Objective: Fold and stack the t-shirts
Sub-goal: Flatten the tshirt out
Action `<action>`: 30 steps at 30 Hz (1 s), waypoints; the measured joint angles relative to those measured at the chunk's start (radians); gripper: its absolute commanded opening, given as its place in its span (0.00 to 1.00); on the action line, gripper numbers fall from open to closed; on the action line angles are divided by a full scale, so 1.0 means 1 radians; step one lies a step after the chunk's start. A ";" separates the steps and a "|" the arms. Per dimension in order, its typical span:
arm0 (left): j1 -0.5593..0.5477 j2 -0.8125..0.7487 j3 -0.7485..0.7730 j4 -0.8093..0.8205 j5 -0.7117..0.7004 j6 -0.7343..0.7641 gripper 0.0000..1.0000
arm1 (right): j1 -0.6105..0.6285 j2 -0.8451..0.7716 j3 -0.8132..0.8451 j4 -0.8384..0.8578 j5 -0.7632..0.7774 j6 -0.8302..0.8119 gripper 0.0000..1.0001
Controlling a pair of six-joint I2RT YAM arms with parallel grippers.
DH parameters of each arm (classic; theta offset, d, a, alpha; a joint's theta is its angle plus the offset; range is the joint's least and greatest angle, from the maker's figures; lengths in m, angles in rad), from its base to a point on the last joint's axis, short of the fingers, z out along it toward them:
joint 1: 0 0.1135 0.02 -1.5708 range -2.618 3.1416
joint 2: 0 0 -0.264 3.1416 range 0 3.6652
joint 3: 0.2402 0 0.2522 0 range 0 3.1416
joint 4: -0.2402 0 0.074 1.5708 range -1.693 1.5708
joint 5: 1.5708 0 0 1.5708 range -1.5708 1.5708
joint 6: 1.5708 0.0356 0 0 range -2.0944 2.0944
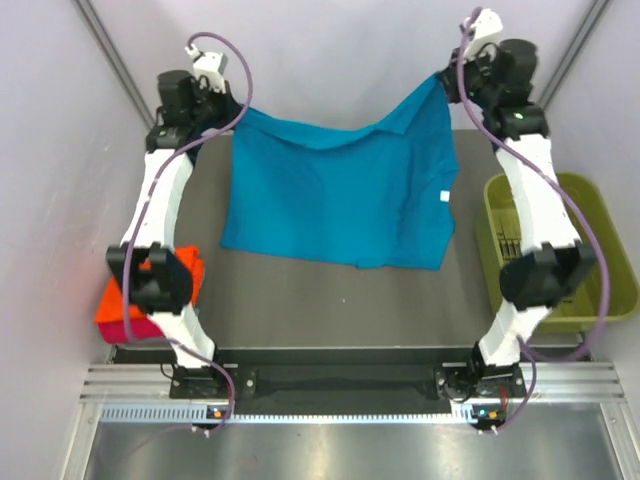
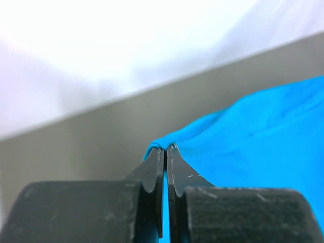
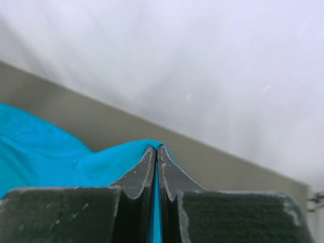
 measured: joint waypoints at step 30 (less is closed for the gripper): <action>0.000 -0.988 -0.132 -0.069 -0.113 0.101 0.00 | 0.001 -1.056 0.036 -0.240 0.039 -0.101 0.00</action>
